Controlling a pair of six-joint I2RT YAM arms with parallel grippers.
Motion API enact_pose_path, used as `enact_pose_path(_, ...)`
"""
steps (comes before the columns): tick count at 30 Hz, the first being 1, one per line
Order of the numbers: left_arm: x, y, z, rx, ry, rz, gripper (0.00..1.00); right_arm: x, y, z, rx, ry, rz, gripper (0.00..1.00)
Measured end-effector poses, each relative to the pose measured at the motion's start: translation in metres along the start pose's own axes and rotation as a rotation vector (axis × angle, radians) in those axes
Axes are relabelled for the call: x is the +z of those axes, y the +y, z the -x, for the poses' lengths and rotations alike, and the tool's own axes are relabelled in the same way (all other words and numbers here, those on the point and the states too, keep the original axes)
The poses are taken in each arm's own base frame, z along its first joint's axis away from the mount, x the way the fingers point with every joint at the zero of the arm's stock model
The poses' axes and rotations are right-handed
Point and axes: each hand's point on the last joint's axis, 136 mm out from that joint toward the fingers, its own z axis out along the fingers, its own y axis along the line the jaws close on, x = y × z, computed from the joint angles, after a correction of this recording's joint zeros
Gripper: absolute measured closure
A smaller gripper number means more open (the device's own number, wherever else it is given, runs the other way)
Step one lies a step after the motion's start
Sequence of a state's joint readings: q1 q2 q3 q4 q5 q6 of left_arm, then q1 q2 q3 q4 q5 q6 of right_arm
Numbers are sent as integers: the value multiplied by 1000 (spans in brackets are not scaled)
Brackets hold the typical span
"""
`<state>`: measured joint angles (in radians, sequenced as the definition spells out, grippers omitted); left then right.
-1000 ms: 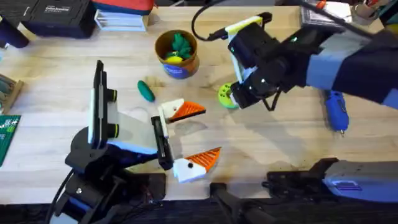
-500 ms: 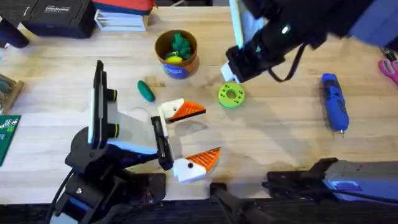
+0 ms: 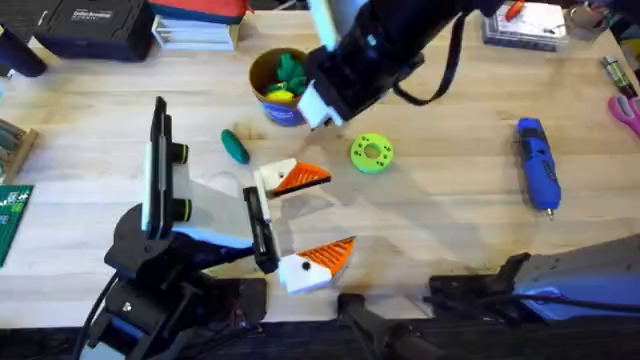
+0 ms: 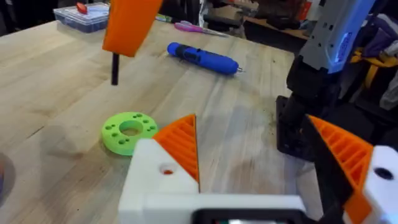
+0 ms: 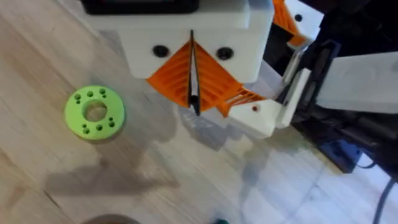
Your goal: Pick up the gripper from the table and insert it into the empty holder that is missing its gripper. Then pick up a screw, insert it into the mounting hole, and use the screwdriver to tighten it. Finally, clean up the table by picking up the vegetable and placing it into the bucket.
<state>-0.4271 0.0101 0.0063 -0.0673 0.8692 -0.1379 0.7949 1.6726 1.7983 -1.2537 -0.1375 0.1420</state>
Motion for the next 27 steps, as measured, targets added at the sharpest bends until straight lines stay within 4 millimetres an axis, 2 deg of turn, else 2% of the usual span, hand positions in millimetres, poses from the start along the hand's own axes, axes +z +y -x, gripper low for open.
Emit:
enact_pose_path(7,0,0,0,0,0,0,13,2,39,-6,-143,2,43,994)
enact_pose_path(12,0,0,0,0,0,0,13,5,57,-13,-216,15,41,994)
enact_pose_path(22,0,0,0,-1,0,0,13,22,66,-19,-268,57,-4,994)
enact_pose_path(27,0,0,0,-2,1,0,12,23,67,-19,-272,56,-7,994)
